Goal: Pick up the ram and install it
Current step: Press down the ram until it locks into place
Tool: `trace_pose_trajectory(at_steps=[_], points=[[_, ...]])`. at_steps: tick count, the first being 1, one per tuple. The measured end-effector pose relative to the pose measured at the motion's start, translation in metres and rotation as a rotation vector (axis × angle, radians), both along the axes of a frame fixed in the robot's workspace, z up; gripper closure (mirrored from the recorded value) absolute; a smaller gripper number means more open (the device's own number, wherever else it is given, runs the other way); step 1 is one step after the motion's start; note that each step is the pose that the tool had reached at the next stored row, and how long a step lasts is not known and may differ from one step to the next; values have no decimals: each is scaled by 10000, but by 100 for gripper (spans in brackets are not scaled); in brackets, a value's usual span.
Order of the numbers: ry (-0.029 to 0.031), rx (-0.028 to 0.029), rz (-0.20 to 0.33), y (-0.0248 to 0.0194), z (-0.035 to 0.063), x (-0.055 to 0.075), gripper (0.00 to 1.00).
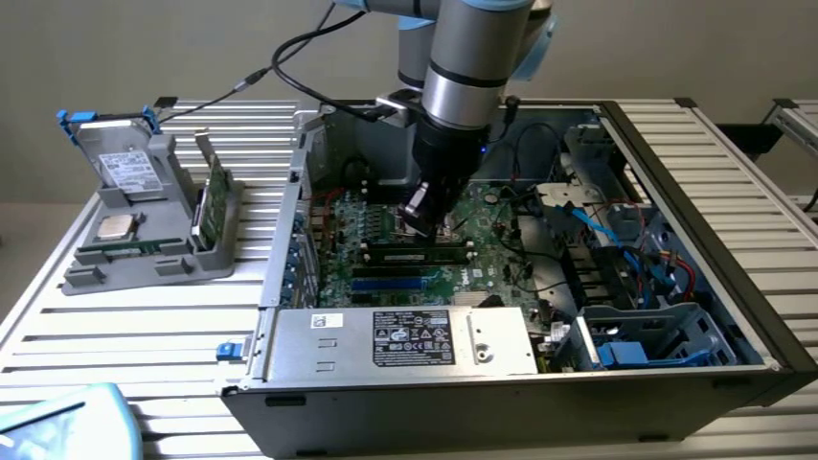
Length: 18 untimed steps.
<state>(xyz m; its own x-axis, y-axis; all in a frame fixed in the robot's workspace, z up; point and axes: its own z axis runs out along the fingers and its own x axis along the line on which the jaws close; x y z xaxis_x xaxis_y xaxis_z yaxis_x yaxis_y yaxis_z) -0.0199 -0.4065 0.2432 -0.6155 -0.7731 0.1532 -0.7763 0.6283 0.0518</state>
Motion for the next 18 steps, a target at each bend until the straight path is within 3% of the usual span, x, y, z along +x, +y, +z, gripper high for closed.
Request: trace_pose_trajectory(at_steps=[10,13,18], points=[[-249,-26,-1049,0,0,-1,89],[-338,-79,-1326,-1,1,-1,89],[-502,-217,-1770,0,0,0,89]])
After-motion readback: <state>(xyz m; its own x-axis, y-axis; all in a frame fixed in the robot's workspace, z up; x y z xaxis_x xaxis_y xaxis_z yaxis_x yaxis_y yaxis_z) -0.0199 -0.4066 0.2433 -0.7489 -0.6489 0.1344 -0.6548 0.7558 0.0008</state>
